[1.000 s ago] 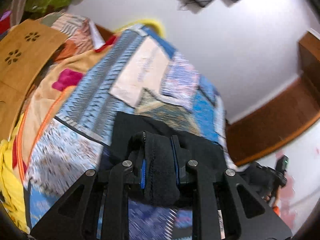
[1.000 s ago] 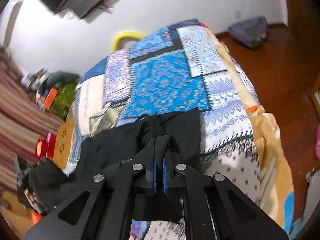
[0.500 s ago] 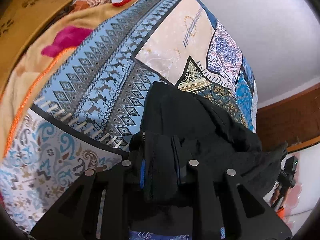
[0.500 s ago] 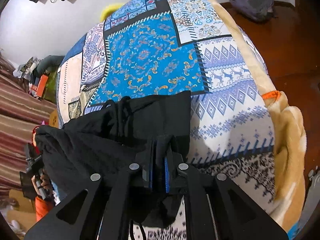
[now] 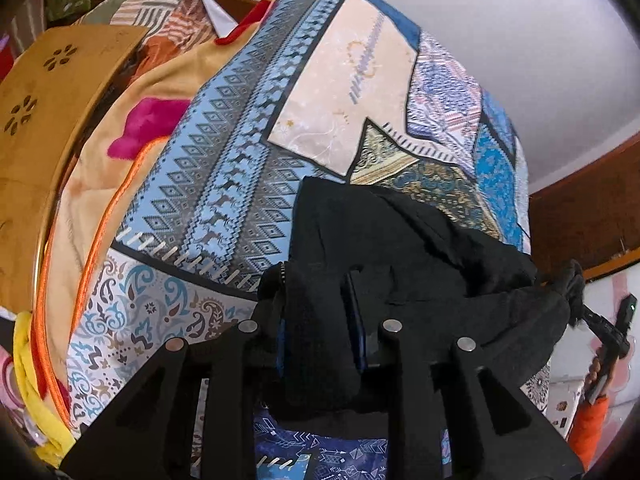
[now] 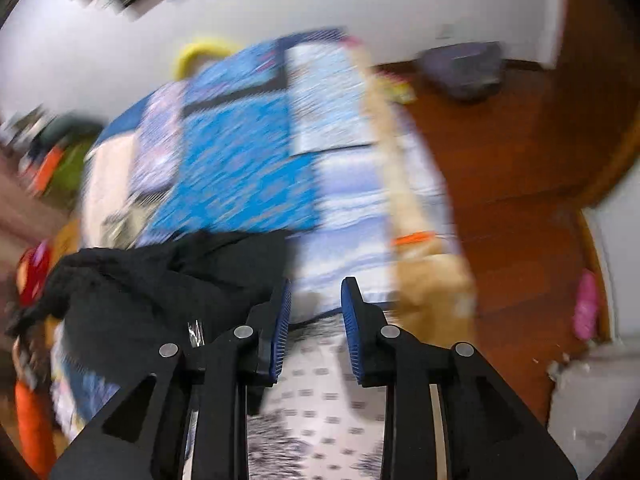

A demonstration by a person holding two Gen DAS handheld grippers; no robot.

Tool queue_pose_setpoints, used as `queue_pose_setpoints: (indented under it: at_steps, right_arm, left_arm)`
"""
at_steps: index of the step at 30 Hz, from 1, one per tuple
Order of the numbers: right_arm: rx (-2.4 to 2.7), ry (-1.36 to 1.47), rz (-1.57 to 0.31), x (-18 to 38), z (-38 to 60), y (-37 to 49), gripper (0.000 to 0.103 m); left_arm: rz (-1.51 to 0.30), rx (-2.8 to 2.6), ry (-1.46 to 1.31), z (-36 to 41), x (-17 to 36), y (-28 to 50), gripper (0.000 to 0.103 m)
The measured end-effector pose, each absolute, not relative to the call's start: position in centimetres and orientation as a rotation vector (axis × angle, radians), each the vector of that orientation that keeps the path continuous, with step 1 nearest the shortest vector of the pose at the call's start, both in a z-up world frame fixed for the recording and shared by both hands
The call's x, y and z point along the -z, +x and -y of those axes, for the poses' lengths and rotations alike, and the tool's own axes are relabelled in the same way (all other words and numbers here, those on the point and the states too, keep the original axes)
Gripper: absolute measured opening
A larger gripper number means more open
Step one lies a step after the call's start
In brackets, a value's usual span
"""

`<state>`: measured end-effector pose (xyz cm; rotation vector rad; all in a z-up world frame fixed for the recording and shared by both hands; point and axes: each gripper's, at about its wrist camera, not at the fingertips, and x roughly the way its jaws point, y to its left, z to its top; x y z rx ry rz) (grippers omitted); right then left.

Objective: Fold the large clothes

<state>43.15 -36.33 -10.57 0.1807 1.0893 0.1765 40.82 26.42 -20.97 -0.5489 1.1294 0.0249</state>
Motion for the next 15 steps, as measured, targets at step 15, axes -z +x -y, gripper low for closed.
queue_pose_setpoints:
  at_steps: [15]
  right_arm:
    - [-0.482,-0.050,-0.951,8.5,17.9,36.7,0.046]
  left_arm:
    - [-1.120,-0.063,-0.488,-25.5,19.6,39.8,0.028]
